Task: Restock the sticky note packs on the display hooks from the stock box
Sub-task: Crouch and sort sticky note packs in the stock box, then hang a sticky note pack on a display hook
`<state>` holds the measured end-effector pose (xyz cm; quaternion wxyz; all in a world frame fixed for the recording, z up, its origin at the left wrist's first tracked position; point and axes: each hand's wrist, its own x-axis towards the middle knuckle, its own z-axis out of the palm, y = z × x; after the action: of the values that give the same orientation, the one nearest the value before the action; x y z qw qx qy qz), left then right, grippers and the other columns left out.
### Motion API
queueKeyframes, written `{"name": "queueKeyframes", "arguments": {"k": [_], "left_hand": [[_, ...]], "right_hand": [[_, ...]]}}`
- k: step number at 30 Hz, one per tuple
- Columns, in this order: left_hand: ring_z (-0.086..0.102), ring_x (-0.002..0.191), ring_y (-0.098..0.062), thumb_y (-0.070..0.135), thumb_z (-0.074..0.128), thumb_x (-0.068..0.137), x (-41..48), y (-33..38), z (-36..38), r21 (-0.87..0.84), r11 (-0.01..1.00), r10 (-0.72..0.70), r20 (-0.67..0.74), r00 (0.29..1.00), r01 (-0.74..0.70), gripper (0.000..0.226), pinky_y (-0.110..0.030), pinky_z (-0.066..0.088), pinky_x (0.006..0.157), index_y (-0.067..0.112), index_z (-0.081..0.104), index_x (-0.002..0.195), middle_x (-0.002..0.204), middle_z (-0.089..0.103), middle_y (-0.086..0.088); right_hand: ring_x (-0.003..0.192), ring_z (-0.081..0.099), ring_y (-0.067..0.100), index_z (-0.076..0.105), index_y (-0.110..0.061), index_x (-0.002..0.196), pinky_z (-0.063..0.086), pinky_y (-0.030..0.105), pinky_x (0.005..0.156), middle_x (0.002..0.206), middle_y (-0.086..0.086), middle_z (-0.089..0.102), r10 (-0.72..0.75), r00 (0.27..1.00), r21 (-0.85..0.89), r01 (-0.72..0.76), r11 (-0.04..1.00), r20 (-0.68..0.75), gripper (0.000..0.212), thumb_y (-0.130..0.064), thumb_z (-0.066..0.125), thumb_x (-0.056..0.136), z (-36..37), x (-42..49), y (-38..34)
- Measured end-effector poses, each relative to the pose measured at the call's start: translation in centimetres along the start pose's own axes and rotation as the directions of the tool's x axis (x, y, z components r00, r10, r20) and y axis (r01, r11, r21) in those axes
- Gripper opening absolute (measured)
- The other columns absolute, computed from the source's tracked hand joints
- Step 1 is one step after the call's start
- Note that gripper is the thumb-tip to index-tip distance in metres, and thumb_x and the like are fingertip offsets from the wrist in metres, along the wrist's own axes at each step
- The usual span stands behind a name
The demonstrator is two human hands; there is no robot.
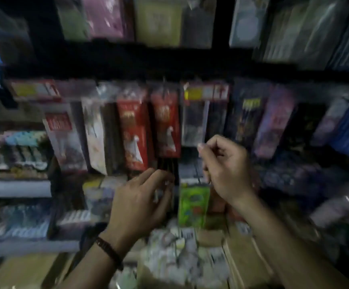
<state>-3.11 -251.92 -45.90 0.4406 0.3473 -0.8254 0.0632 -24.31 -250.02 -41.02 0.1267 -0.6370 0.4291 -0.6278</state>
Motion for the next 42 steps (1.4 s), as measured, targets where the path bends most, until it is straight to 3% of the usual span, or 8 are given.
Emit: {"name": "queueKeyframes", "arguments": {"k": [7, 18, 22, 26, 30, 33, 39, 42], "left_hand": [[0.068, 0.075, -0.006, 0.047, 0.059, 0.096, -14.4, -3.5, 11.7, 0.004, 0.961, -0.237, 0.519, 0.821, 0.275, 0.017, -0.033, 0.052, 0.061, 0.043, 0.061, 0.112, 0.092, 0.064, 0.024], [0.071, 0.105, -0.015, 0.045, 0.062, 0.090, -24.5, -8.3, 26.2, 0.142, 0.895, -0.288, 0.907, 0.306, 0.422, 0.029, -0.031, 0.057, 0.090, 0.038, 0.071, 0.116, 0.114, 0.075, 0.009], [0.068, 0.118, -0.022, 0.051, 0.038, 0.081, -26.1, -9.1, 28.3, 0.146, 0.873, -0.310, 0.902, 0.301, 0.465, 0.054, -0.038, 0.052, 0.103, 0.035, 0.073, 0.120, 0.124, 0.074, 0.004], [0.063, 0.129, -0.025, 0.075, 0.029, 0.091, -27.9, -9.3, 29.6, 0.141, 0.870, -0.339, 0.867, 0.366, 0.472, 0.064, -0.048, 0.048, 0.111, 0.039, 0.072, 0.121, 0.132, 0.072, 0.004], [0.048, 0.147, -0.017, 0.080, 0.019, 0.098, -30.2, -10.7, 31.6, 0.138, 0.907, -0.288, 0.893, 0.347, 0.398, 0.072, -0.047, 0.031, 0.125, 0.043, 0.065, 0.139, 0.151, 0.060, 0.013], [0.059, 0.135, -0.015, 0.085, 0.014, 0.091, -30.4, -11.4, 31.9, 0.139, 0.864, -0.293, 0.920, 0.259, 0.484, 0.083, -0.042, 0.046, 0.116, 0.041, 0.066, 0.137, 0.142, 0.066, 0.014], [0.071, 0.111, -0.024, 0.073, 0.041, 0.078, -27.5, -10.8, 31.2, 0.163, 0.722, -0.380, 0.905, 0.190, 0.672, 0.073, -0.040, 0.056, 0.097, 0.024, 0.071, 0.123, 0.121, 0.076, -0.003], [0.076, 0.095, -0.025, 0.058, 0.068, 0.096, -27.1, -10.2, 31.4, 0.109, 0.370, -0.470, 0.879, 0.084, 0.923, 0.045, -0.040, 0.062, 0.079, 0.024, 0.067, 0.125, 0.115, 0.078, -0.008]], "right_hand": [[0.046, 0.056, 0.020, 0.054, -0.010, 0.070, 0.046, 0.036, 0.049, 0.056, 0.013, 0.053, 0.490, 0.872, -0.100, -0.487, 0.868, 0.005, 0.042, -0.033, 0.062, 0.104, -1.8, -15.4, 15.5], [0.066, 0.068, 0.026, 0.065, -0.025, 0.058, 0.062, 0.048, 0.070, 0.056, -0.006, 0.061, 0.961, 0.277, -0.481, -0.839, 0.253, 0.021, 0.032, -0.036, 0.075, 0.087, 1.6, -30.9, 35.8], [0.090, 0.069, 0.025, 0.063, -0.020, 0.092, 0.046, 0.028, 0.067, 0.090, 0.002, 0.069, 0.946, 0.319, -0.667, -0.694, 0.271, 0.053, 0.015, -0.026, 0.077, 0.088, 4.9, -30.8, 39.4], [0.136, 0.052, 0.035, 0.047, -0.026, 0.144, 0.048, 0.046, 0.109, 0.143, 0.010, 0.054, 0.895, 0.437, -0.857, -0.426, 0.291, 0.087, 0.079, -0.052, 0.076, 0.076, 7.7, -31.8, 43.8], [0.144, 0.044, 0.035, 0.045, -0.013, 0.153, 0.029, 0.047, 0.123, 0.153, 0.015, 0.052, 0.852, 0.511, -0.948, -0.201, 0.248, 0.114, 0.088, -0.052, 0.076, 0.080, 9.1, -31.8, 44.0], [0.137, 0.051, 0.036, 0.055, -0.009, 0.143, 0.036, 0.046, 0.119, 0.143, 0.016, 0.060, 0.818, 0.572, -0.950, -0.217, 0.222, 0.060, 0.088, -0.055, 0.084, 0.073, 9.7, -32.0, 44.2], [0.107, 0.070, 0.027, 0.055, -0.023, 0.116, 0.056, 0.035, 0.081, 0.117, 0.003, 0.071, 0.888, 0.439, -0.702, -0.676, 0.224, -0.139, 0.073, -0.060, 0.088, 0.061, 8.5, -29.8, 41.0], [0.091, 0.074, 0.010, 0.057, -0.028, 0.107, 0.059, 0.030, 0.074, 0.099, -0.010, 0.076, 0.901, 0.432, -0.420, -0.827, 0.373, -0.051, 0.060, -0.046, 0.092, 0.062, 9.0, -29.2, 38.0]]}}
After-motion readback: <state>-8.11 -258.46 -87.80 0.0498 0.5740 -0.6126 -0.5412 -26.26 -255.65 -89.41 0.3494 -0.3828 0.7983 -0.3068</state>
